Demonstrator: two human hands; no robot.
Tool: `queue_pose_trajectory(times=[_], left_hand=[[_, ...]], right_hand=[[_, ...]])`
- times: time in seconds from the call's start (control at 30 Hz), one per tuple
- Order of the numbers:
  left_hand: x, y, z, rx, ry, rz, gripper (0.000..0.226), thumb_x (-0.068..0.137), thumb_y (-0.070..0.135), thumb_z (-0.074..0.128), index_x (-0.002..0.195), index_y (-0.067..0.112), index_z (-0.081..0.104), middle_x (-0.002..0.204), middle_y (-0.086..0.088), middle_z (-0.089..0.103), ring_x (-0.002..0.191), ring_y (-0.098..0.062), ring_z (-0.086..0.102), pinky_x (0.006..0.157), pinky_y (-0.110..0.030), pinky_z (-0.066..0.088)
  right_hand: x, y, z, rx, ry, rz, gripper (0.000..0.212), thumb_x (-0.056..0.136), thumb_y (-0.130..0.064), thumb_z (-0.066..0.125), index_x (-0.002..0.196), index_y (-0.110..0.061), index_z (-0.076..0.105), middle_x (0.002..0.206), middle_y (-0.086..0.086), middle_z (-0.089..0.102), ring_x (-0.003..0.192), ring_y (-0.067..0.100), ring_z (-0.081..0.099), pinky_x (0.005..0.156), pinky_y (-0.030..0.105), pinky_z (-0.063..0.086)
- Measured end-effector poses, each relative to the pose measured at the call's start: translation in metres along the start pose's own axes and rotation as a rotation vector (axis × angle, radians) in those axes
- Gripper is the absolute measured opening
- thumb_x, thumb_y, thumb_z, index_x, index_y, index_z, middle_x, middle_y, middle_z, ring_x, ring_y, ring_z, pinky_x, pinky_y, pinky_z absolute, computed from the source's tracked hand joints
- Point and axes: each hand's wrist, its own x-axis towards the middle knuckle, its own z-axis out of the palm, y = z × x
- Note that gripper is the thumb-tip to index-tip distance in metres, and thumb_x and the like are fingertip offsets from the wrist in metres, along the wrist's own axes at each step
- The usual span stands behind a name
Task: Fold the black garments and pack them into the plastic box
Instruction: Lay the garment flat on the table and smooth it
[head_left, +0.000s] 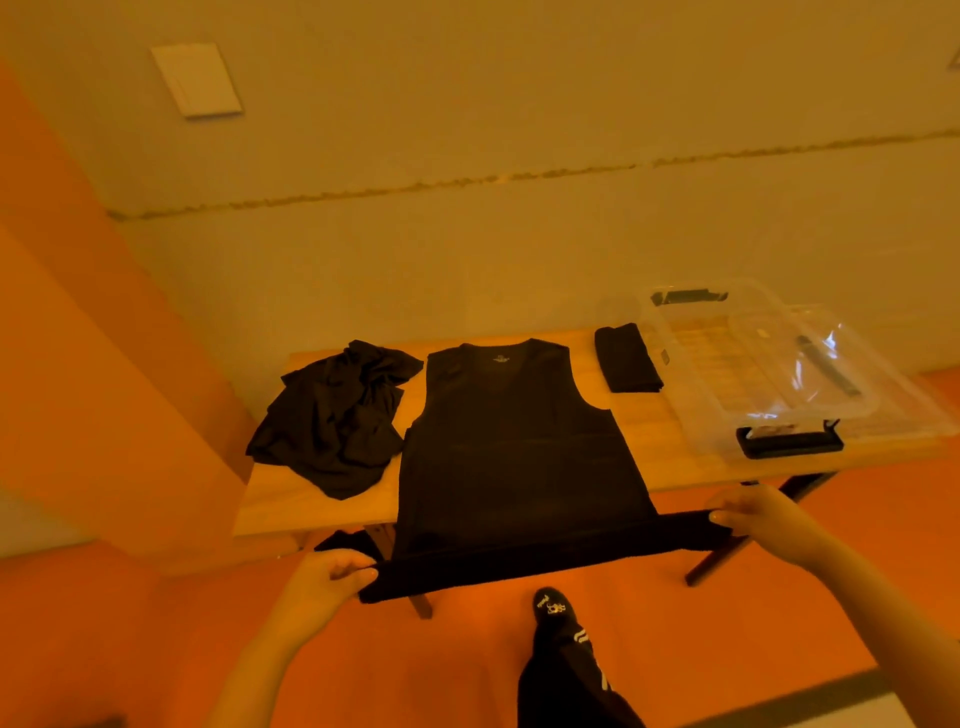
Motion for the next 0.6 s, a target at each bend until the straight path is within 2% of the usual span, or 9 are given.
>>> queue_pose_trajectory(times=[0.07,0.13,0.2,0.27,0.37,0.5,0.6], left_hand=[[0.007,0.009,-0.004,-0.011,0.033,0.006,0.009,0.087,0.011,0.061,0.085,0.011,0.070,0.085,-0.004,0.069,0.078,-0.013,0.064,0.069,-0.023,0.047],[0.019,0.018,-0.010,-0.040,0.050,-0.008,0.010,0.087,0.011,0.061,0.083,0.014,0.069,0.085,-0.003,0.070,0.078,-0.011,0.064,0.074,-0.026,0.048],[0.032,0.029,-0.017,-0.035,0.042,-0.012,0.011,0.088,0.013,0.061,0.081,0.017,0.068,0.084,-0.002,0.069,0.080,-0.012,0.064,0.077,-0.028,0.048],[0.046,0.042,-0.025,-0.057,0.048,-0.001,0.011,0.088,0.010,0.060,0.081,0.016,0.066,0.084,-0.002,0.068,0.084,-0.015,0.063,0.071,-0.021,0.048],[0.078,0.063,-0.040,-0.073,0.113,0.026,0.009,0.086,0.005,0.061,0.085,0.013,0.064,0.081,0.007,0.063,0.080,-0.010,0.060,0.061,-0.012,0.042],[0.142,0.087,-0.062,-0.007,0.137,0.050,0.010,0.085,0.010,0.063,0.088,0.019,0.066,0.083,0.012,0.063,0.082,-0.004,0.059,0.066,-0.011,0.041],[0.202,0.106,-0.078,0.058,0.125,0.040,0.009,0.086,0.013,0.063,0.088,0.021,0.067,0.084,0.013,0.063,0.082,-0.003,0.059,0.067,-0.010,0.041]], right_hand=[[0.003,-0.009,-0.007,0.025,0.003,-0.014,0.018,0.088,-0.008,0.059,0.072,-0.004,0.067,0.072,0.015,0.065,0.068,0.025,0.060,0.062,0.024,0.043],[0.012,-0.019,-0.017,0.059,-0.007,-0.033,0.019,0.088,-0.006,0.059,0.075,-0.015,0.069,0.077,0.003,0.067,0.075,0.016,0.063,0.066,0.022,0.044],[0.025,-0.030,-0.028,0.083,-0.017,-0.045,0.019,0.088,-0.006,0.058,0.079,-0.018,0.069,0.083,-0.001,0.069,0.081,0.012,0.064,0.070,0.021,0.046],[0.039,-0.041,-0.038,0.116,-0.005,-0.073,0.019,0.088,-0.005,0.058,0.080,-0.018,0.069,0.085,-0.001,0.070,0.083,0.011,0.064,0.070,0.020,0.045],[0.072,-0.059,-0.054,0.188,0.015,-0.109,0.020,0.088,-0.002,0.056,0.080,-0.013,0.070,0.085,0.002,0.069,0.083,0.012,0.063,0.069,0.020,0.045],[0.149,-0.079,-0.068,0.196,0.042,-0.150,0.015,0.087,0.000,0.056,0.089,-0.009,0.068,0.087,0.004,0.064,0.083,0.013,0.059,0.074,0.020,0.043],[0.224,-0.091,-0.076,0.168,0.011,-0.163,0.020,0.087,0.000,0.058,0.084,-0.018,0.065,0.082,0.002,0.061,0.076,0.008,0.057,0.071,0.017,0.042]])
